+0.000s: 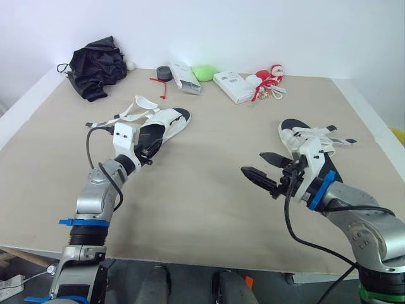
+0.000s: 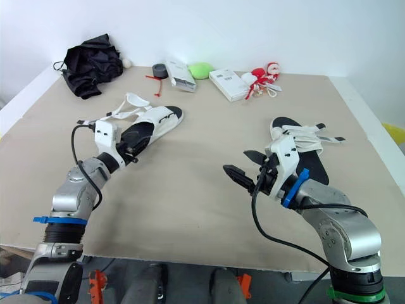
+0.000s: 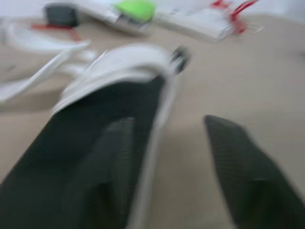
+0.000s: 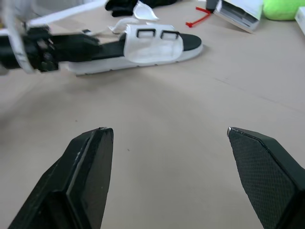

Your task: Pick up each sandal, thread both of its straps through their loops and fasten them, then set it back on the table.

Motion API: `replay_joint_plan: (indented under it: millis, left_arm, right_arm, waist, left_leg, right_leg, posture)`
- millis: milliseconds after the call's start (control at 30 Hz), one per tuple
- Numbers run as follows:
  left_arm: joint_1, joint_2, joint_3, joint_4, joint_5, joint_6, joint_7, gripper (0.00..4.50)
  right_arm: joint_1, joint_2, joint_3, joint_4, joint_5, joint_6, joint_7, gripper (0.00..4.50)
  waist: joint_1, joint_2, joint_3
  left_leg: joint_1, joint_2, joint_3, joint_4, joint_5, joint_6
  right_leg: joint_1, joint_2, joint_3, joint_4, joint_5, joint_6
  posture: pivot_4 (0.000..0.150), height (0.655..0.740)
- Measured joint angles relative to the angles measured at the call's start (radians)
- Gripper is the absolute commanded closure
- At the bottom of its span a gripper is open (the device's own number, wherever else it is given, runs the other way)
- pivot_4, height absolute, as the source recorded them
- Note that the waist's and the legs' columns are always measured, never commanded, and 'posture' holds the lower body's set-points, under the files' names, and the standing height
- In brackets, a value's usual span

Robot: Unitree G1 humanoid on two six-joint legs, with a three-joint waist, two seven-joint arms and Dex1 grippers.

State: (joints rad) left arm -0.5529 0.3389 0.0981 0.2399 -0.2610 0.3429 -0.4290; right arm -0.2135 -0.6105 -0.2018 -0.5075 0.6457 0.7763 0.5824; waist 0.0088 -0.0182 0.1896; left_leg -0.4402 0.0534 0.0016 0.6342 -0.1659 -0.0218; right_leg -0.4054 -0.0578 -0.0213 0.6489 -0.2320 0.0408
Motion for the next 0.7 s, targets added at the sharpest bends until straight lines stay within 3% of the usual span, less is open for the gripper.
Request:
replay_joint_plan:
  millis: [67, 367, 500, 700]
  left_arm:
    - [-0.027, 0.002, -0.013, 0.043, 0.026, 0.004, 0.007, 0.08]
    - [-0.22, -0.022, -0.059, 0.303, 0.079, 0.005, -0.032, 0.08]
    - [-0.376, -0.059, -0.077, 0.534, 0.109, -0.034, -0.063, 0.08]
    - [-0.475, -0.083, -0.08, 0.678, 0.132, -0.066, -0.096, 0.08]
  right_arm:
    - [-0.003, 0.001, 0.006, 0.0, 0.0, 0.0, -0.001, 0.38]
    - [-0.009, 0.02, 0.03, -0.01, 0.007, 0.0, -0.023, 0.38]
    - [0.003, 0.028, 0.03, -0.022, 0.007, -0.002, -0.043, 0.38]
    - [0.014, 0.03, 0.029, -0.039, 0.008, -0.002, -0.069, 0.38]
  waist:
    - [0.001, 0.0, 0.0]
    - [0.005, 0.0, 0.0]
    - [0.004, -0.001, -0.001]
    - [0.005, -0.001, -0.001]
  left_leg:
    - [0.0, -0.001, 0.0, 0.0, 0.0, 0.0]
    - [0.0, -0.002, 0.0, 0.0, 0.001, 0.0]
    - [0.0, -0.005, 0.002, 0.0, 0.003, 0.001]
    - [-0.001, -0.005, 0.002, 0.0, 0.003, 0.002]
  right_leg:
    - [0.0, 0.0, 0.001, 0.0, 0.0, 0.001]
    - [0.001, 0.0, 0.004, 0.0, 0.0, 0.002]
    - [0.001, 0.0, 0.01, 0.0, 0.002, 0.005]
    - [0.001, 0.0, 0.011, 0.0, 0.002, 0.005]
  posture:
    - [0.15, 0.74]
    - [0.15, 0.74]
    - [0.15, 0.74]
    - [0.15, 0.74]
